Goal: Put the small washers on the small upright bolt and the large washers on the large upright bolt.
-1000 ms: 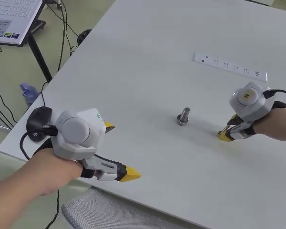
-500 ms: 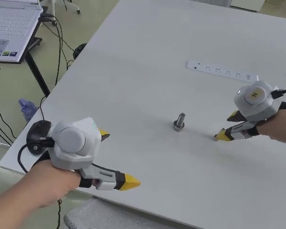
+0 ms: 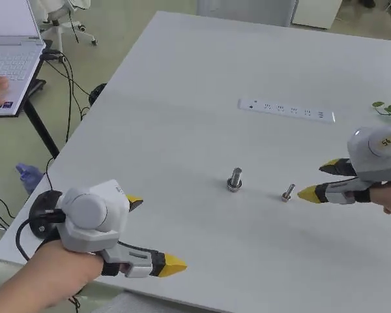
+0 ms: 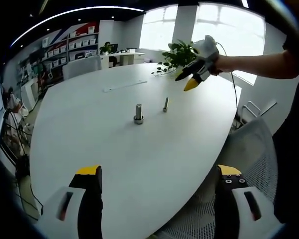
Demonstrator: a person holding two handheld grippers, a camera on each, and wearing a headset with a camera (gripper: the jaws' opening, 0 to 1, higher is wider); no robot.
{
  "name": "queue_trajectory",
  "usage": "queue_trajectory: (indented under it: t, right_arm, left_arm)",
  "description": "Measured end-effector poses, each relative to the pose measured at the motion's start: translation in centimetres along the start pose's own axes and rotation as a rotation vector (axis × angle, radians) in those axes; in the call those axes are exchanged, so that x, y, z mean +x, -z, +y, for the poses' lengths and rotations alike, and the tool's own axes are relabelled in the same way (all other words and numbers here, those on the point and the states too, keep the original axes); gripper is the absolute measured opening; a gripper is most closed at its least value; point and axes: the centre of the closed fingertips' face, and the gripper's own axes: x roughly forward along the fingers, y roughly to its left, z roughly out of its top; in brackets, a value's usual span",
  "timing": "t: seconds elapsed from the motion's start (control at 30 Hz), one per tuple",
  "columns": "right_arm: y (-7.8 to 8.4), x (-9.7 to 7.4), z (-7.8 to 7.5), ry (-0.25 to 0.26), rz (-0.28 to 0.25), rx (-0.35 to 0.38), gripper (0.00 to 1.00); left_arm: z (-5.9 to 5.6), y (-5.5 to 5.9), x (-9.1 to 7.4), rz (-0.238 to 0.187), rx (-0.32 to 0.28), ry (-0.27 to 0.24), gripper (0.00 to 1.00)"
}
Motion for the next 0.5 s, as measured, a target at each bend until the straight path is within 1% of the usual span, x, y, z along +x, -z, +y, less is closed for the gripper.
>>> queue_trajectory:
  t: [0.1,0.13,0.2,0.27,0.33,0.4,0.5]
  right_arm:
    - [0.3,-1.0,0.5,0.009,-0.046,0.051,0.56]
    - [0.4,-1.4,1.0,-0.001,-0.072,0.067,0.56]
    - [0.6,-2.1,1.5,0.005,-0.091,0.064,0.57]
    - [0.8,-2.8,2.2,0.005,-0.125,0.096,0.58]
    - [0.6,-3.4,2.6,0.01,-0.167,0.105,0.61]
    - [0.7,-4.0,3.2,0.008,-0.195,0.145,0.62]
    - [0.9,-4.8,4.3,0.012,-0.232,0.143,0.66]
  left_arm:
    - [0.0,-0.1,-0.2,0.001,0.001,-0.002,0.94]
    - [0.0,-0.1,-0.2,0.001,0.0,-0.002,0.94]
    - [-0.1,-0.6,-0.5,-0.02,-0.017,-0.001,0.94]
    - [-0.3,-0.8,-0.7,-0.027,-0.017,0.0,0.94]
    - [-0.4,-0.9,-0.6,-0.029,-0.011,0.0,0.94]
    - [-0.4,-1.0,-0.7,-0.032,-0.01,-0.001,0.94]
    - [-0.3,-1.3,-0.8,-0.047,-0.026,-0.007,0.94]
